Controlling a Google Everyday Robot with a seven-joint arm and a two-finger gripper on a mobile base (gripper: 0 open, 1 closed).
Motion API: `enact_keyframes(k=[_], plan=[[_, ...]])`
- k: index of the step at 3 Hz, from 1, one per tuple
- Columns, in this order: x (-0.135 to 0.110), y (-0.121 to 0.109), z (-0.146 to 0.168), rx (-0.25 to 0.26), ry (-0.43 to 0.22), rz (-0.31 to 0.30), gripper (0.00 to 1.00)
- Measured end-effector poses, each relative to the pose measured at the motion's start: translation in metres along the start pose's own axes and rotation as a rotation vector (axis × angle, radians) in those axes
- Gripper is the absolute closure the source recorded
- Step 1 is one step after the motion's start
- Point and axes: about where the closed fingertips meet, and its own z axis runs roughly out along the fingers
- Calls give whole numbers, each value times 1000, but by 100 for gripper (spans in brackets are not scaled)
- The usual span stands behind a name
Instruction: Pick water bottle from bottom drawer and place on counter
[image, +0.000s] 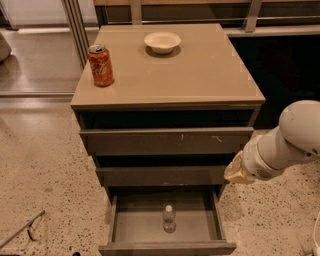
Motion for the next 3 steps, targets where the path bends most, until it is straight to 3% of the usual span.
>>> enact_keyframes(k=[2,3], plan=[[49,16,140,-55,-120,11,100],[55,26,162,-95,-130,30,100]])
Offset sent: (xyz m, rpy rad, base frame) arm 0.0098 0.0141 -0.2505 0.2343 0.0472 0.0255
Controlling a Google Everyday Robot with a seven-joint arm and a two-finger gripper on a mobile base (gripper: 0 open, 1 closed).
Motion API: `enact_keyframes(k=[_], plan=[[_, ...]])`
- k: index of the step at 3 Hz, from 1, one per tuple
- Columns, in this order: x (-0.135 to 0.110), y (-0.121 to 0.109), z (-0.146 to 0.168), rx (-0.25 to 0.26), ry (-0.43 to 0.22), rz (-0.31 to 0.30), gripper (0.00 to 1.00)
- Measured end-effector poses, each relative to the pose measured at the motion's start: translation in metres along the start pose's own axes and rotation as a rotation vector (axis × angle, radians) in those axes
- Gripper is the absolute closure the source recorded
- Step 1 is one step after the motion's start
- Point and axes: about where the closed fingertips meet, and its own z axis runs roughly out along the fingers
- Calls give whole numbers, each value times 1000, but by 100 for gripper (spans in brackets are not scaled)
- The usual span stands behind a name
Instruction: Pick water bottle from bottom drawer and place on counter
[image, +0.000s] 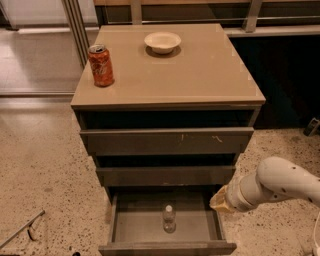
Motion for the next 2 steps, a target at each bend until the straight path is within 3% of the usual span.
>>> enact_keyframes(k=[1,2], plan=[[-2,-1,-3,5,2,-4,100],[16,-2,20,4,0,-60,100]])
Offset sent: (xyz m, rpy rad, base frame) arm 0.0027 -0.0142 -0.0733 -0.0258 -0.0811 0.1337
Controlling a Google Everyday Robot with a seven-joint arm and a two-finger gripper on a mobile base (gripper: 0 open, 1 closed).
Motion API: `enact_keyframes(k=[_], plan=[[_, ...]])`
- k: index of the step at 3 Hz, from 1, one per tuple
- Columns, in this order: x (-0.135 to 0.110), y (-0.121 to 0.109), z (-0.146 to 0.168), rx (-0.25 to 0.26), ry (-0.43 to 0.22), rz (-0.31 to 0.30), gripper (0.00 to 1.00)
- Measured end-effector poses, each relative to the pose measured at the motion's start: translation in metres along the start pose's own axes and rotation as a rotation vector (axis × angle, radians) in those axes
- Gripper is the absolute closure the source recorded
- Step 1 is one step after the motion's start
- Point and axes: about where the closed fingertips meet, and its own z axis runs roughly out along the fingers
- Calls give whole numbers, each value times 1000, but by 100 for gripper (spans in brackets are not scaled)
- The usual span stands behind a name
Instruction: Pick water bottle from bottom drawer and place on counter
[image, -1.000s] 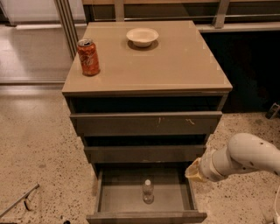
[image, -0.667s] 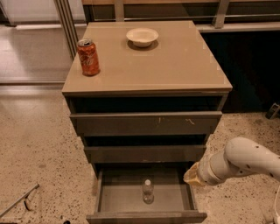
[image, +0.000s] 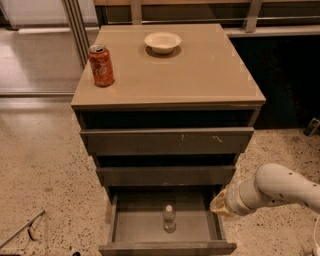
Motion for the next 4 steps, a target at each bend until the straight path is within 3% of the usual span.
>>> enact_keyframes(k=[1,2,4], plan=[[21,-9,42,16,-44,-42,100],[39,-20,104,3,-113,-50,100],[73,-44,238,-112,-183,24,100]])
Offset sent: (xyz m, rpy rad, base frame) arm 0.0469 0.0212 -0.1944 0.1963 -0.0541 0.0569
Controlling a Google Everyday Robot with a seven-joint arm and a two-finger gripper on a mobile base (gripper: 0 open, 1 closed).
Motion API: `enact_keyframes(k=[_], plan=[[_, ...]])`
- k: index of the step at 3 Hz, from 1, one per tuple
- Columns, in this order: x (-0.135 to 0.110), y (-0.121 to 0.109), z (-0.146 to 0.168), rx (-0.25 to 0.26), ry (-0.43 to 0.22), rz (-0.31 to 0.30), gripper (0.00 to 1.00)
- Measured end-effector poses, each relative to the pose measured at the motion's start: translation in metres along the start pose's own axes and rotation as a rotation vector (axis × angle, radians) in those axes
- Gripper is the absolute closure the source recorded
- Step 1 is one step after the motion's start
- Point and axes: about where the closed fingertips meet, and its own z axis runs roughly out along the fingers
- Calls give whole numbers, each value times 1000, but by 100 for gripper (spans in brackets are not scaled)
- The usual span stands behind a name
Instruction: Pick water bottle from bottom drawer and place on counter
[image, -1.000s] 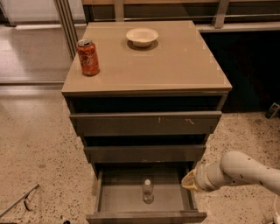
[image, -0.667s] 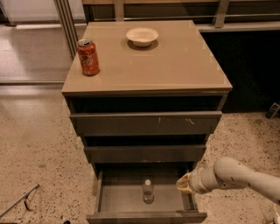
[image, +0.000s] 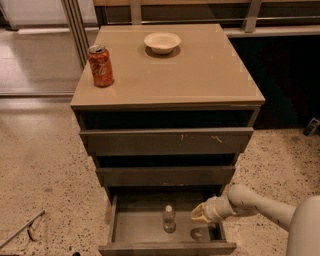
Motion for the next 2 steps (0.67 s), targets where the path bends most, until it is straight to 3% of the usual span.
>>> enact_keyframes(k=[1,2], plan=[[-1,1,0,-2,0,-1,100],[-6,3,6,-7,-34,-2,81]])
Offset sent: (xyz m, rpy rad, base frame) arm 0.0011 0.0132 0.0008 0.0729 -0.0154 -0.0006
